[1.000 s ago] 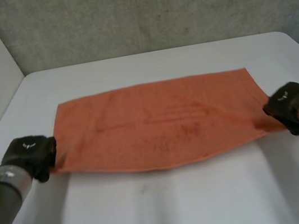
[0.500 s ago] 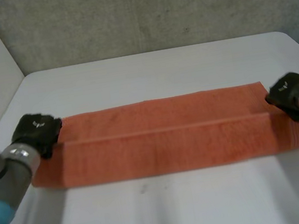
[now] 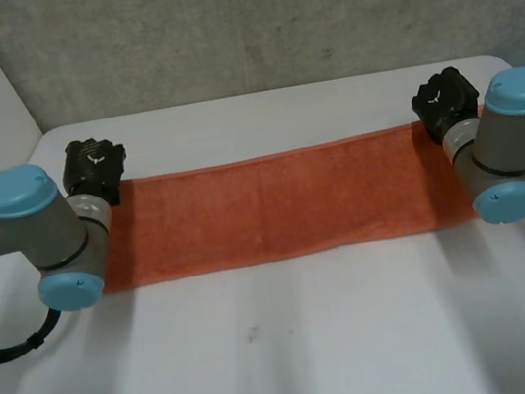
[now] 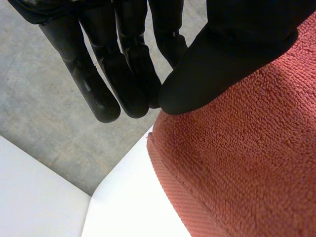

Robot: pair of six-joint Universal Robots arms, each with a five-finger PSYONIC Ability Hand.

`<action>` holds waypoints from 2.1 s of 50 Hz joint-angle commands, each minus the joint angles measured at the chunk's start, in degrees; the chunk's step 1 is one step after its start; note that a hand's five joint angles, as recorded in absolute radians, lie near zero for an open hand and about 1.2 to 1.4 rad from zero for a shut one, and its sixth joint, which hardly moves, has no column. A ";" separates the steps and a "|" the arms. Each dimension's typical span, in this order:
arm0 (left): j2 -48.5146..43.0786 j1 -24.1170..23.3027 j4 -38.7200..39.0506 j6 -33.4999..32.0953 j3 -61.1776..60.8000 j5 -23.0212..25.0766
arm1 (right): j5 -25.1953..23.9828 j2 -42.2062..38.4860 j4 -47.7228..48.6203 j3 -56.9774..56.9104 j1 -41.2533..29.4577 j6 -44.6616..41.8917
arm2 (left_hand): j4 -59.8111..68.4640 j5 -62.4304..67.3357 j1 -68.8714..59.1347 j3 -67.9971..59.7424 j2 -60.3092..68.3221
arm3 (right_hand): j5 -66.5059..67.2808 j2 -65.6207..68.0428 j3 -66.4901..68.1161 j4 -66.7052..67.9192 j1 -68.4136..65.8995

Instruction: Fold the laundry

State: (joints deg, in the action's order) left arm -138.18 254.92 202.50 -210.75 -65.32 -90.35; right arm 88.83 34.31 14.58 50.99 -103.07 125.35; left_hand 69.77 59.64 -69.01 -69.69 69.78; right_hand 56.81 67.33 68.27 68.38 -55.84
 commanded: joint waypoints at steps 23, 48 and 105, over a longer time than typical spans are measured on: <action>24.52 -5.67 7.30 0.68 -23.25 0.00 | -0.75 30.02 -1.56 24.49 0.76 23.45 | -59.77 -59.64 59.01 59.69 -59.78 | -56.81 -57.33 -58.27 -58.38 45.84; 36.84 -2.33 5.89 19.85 -37.77 0.44 | -14.30 27.66 -11.76 36.81 14.83 22.74 | -59.77 -59.64 59.01 59.69 -59.78 | -38.90 -39.42 -40.36 -40.46 27.93; 37.19 -1.80 5.98 19.85 -40.15 0.35 | -5.07 27.39 -3.85 22.31 -4.24 15.36 | -59.77 -59.64 59.01 59.69 -59.78 | 13.19 12.67 11.73 11.62 -24.16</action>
State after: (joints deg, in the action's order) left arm -101.02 253.07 208.48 -190.90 -105.33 -89.90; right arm 87.74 61.29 9.57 72.75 -90.41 137.98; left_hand 9.64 1.52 -9.96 -9.68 9.42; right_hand 56.07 67.61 68.19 68.19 -55.07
